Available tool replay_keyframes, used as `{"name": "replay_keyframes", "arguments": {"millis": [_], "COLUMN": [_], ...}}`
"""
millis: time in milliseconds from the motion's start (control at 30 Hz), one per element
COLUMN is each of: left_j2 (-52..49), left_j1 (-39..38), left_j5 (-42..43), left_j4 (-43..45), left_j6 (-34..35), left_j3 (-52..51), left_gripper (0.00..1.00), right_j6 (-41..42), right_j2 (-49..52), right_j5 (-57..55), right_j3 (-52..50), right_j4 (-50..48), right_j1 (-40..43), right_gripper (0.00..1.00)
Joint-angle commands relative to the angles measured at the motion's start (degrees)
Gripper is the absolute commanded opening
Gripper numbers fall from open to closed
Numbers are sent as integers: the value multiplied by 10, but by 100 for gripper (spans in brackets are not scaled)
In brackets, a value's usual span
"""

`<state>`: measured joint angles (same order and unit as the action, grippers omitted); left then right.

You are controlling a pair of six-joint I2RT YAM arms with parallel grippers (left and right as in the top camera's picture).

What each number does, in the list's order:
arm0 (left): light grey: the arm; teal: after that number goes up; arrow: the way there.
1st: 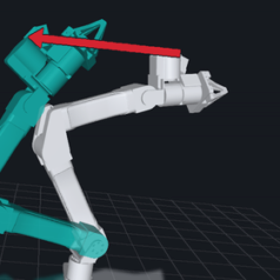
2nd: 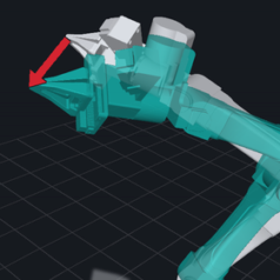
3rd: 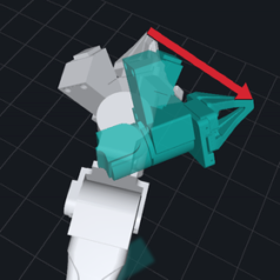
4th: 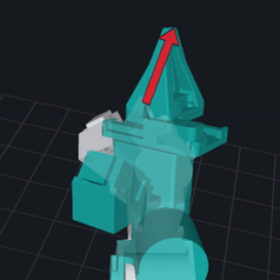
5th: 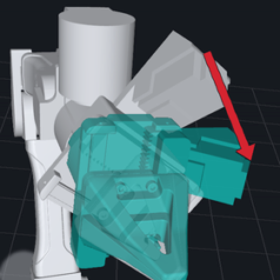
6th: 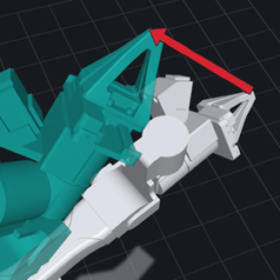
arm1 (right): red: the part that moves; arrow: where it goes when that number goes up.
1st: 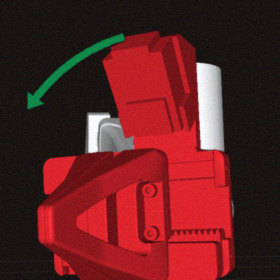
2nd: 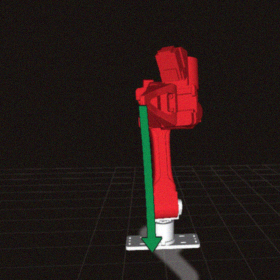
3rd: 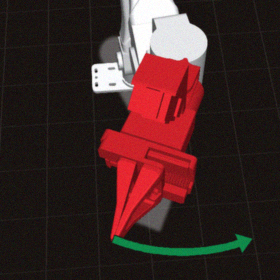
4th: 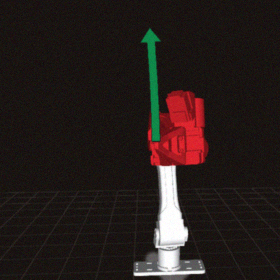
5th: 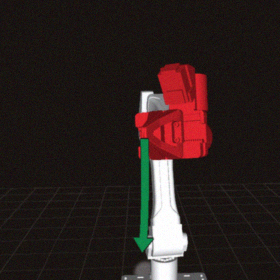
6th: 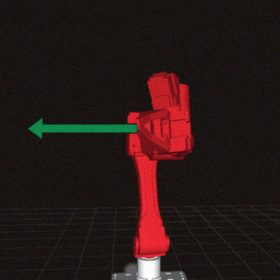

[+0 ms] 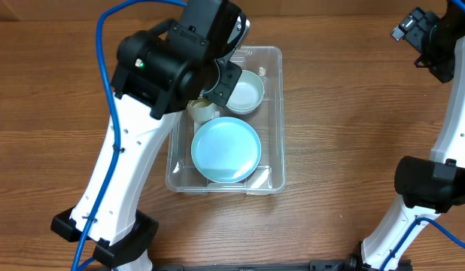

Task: Pack container
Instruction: 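Lower the beige cup into the beige cup in the bin, release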

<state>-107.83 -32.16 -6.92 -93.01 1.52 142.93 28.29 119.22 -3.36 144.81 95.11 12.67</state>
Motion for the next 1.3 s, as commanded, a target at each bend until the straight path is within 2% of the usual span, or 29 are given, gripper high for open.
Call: {"name": "replay_keyframes", "arguments": {"millis": [0, 200, 400, 433, 500, 533, 567, 633, 1033, 1133, 1267], "left_j2": [-22, -63, -72, -72, -72, -72, -72, -72, -70, -56, -17], "left_j1": [3, 3, 14, 15, 20, 22, 25, 28, 30, 38, 67], "left_j5": [-13, -12, -62, -63, -63, -64, -64, -64, -76, -101, -100], "left_j4": [0, -5, -20, -22, -26, -27, -26, -26, -10, -10, -7], "left_j6": [24, 28, 49, 49, 50, 54, 54, 59, 91, 120, 159], "left_j3": [-27, -40, -40, -40, -40, -40, -40, -40, -40, -39, -39], "left_gripper": [4, 4, 4, 11, 42, 51, 55, 58, 59, 64, 77], "right_j6": [3, 3, 3, 3, 3, 3, 3, 3, 3, 3, 3], "right_j2": [-10, -10, -10, -10, -10, -10, -10, -10, -10, -10, -10], "right_j5": [-4, -4, -4, -4, -4, -4, -4, -4, -4, -4, -4], "right_j3": [11, 11, 11, 11, 11, 11, 11, 11, 11, 11, 11], "right_j4": [-3, -3, -3, -3, -3, -3, -3, -3, -3, -3, -3], "right_j1": [-1, -1, -1, -1, -1, -1, -1, -1, -1, -1, -1], "right_gripper": [100, 100, 100, 100, 100, 100, 100, 100, 100, 100, 100]}}
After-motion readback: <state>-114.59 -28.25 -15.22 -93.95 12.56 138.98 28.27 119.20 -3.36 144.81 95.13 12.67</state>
